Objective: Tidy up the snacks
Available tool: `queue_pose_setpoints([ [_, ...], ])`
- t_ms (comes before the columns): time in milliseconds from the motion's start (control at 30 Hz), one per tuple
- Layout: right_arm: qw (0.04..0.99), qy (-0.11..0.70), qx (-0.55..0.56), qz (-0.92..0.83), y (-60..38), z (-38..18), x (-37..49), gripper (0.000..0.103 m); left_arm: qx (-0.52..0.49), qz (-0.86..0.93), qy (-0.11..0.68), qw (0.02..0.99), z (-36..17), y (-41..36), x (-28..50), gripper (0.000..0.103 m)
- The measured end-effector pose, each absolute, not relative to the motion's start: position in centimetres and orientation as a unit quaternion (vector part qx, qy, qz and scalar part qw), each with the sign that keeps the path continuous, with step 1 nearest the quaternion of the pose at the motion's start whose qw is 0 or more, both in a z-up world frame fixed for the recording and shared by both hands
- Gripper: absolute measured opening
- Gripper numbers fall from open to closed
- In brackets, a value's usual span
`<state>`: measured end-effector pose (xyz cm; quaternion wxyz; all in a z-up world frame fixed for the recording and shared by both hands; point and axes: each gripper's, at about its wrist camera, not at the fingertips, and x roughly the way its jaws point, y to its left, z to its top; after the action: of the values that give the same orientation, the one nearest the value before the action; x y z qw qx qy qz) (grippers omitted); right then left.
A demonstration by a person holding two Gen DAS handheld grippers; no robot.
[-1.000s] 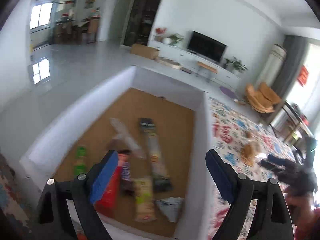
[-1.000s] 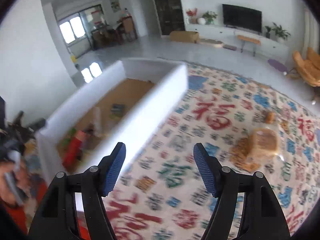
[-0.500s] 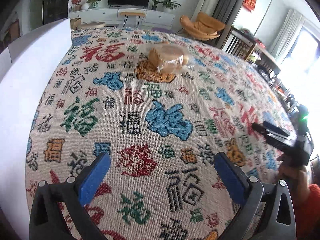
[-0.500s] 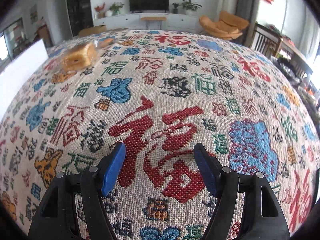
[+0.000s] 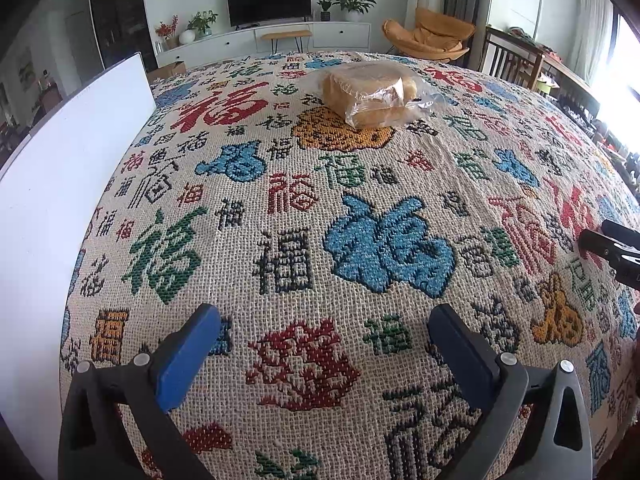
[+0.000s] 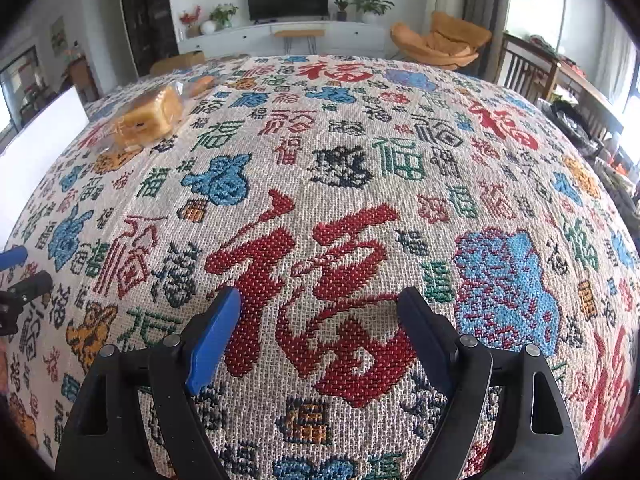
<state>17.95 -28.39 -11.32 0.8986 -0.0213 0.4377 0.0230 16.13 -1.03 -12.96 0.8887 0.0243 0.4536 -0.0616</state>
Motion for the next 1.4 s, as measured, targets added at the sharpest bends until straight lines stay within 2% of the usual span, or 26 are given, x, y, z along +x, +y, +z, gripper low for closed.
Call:
queue_pose_setpoints([
  [1400, 0.899, 0.438, -0.021, 0.023, -28.39, -11.46, 17.61, 0.085, 0.025, -0.062, 0.453, 0.889, -12.95, -1.04, 16.05, 0.103],
])
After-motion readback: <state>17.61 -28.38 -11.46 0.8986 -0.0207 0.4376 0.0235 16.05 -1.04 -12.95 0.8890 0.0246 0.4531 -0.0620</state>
